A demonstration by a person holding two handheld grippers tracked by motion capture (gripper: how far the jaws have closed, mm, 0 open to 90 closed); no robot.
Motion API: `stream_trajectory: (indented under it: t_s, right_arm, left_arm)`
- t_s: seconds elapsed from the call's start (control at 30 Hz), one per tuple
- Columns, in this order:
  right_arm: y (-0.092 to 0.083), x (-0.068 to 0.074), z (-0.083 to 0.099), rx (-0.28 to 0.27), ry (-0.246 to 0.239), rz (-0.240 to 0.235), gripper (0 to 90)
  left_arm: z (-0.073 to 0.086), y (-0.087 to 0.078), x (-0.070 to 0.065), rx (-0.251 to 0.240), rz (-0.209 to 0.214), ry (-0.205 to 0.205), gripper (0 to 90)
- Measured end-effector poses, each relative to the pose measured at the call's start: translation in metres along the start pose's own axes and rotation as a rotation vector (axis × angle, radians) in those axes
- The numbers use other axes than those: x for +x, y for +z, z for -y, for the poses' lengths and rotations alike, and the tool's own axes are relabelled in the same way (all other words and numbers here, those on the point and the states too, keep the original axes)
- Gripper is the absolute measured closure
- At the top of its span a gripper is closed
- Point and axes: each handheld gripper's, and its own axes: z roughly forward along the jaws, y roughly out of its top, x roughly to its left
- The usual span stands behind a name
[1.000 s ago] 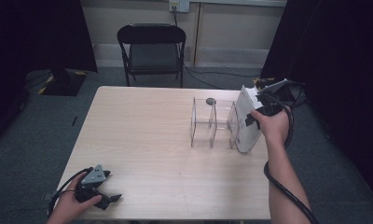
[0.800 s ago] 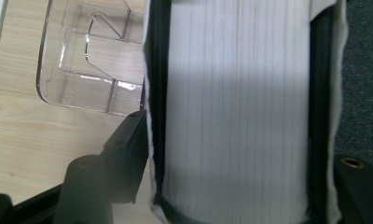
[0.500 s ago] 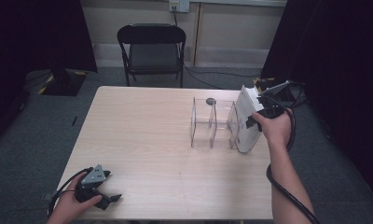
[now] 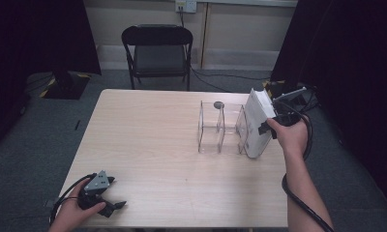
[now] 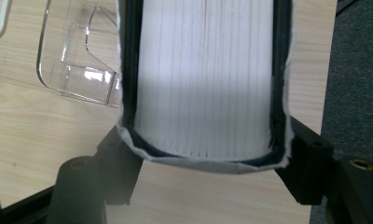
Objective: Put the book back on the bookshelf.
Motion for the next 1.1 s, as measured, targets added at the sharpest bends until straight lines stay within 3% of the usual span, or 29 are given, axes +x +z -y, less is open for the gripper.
stream_trajectory:
  t_s: [0.5, 0.7, 1.1]
  right_arm:
    - [-0.001, -0.003, 0.011, -0.018, -0.022, -0.008, 23.3]
    - [0.000, -0.002, 0.015, -0.023, -0.036, -0.041, 19.2]
    - [0.002, 0.002, 0.022, -0.015, -0.071, -0.060, 18.7]
  left_arm:
    - [0.000, 0.000, 0.000, 0.000, 0.000, -0.001, 0.0]
    - [0.000, 0.000, 0.000, 0.000, 0.000, -0.001, 0.0]
    - [0.000, 0.000, 0.000, 0.000, 0.000, -0.001, 0.0]
